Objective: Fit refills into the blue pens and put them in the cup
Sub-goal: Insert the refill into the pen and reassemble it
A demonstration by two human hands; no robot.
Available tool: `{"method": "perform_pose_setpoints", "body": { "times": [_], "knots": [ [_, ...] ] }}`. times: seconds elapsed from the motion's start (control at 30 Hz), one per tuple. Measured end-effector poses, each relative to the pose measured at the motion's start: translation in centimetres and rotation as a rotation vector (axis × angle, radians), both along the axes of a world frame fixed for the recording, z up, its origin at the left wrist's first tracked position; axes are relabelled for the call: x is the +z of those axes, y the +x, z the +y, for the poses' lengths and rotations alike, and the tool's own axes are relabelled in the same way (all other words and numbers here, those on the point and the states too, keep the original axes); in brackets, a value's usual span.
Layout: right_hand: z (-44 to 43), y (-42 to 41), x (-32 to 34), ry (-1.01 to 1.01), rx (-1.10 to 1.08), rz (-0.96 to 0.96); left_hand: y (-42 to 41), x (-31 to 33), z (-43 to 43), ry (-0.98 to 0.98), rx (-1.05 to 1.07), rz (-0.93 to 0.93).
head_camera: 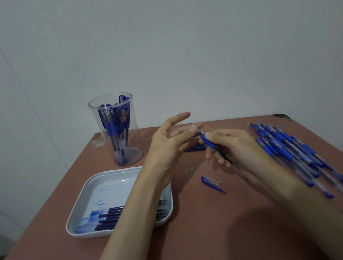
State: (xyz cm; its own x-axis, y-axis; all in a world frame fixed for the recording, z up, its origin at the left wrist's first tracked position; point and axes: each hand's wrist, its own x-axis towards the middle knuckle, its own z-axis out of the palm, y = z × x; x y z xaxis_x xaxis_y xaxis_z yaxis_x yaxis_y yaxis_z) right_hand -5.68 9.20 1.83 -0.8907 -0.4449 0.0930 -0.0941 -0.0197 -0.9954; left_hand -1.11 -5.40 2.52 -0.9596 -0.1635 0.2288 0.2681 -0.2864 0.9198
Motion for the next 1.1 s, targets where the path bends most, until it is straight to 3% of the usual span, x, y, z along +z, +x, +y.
{"method": "perform_pose_setpoints", "body": {
  "times": [0.43,0.7,0.9,1.1],
  "knots": [
    [0.08,0.12,0.02,-0.060,-0.002,0.044,-0.30,-0.65,-0.12,-0.142,0.080,-0.090],
    [-0.08,0.34,-0.22,-0.024,0.036,0.112,-0.14,-0.42,0.35,-0.118,0.043,-0.076],
    [0.26,-0.08,-0.01,-0.126,-0.006,0.063,-0.11,-0.37,-0.04,-0.128,0.132,-0.113],
    [0.19,0.06,-0.28,-0.019,-0.057,0.141,-0.15,-0.47,0.27,-0.166,0.101,-0.123]
  ]
}}
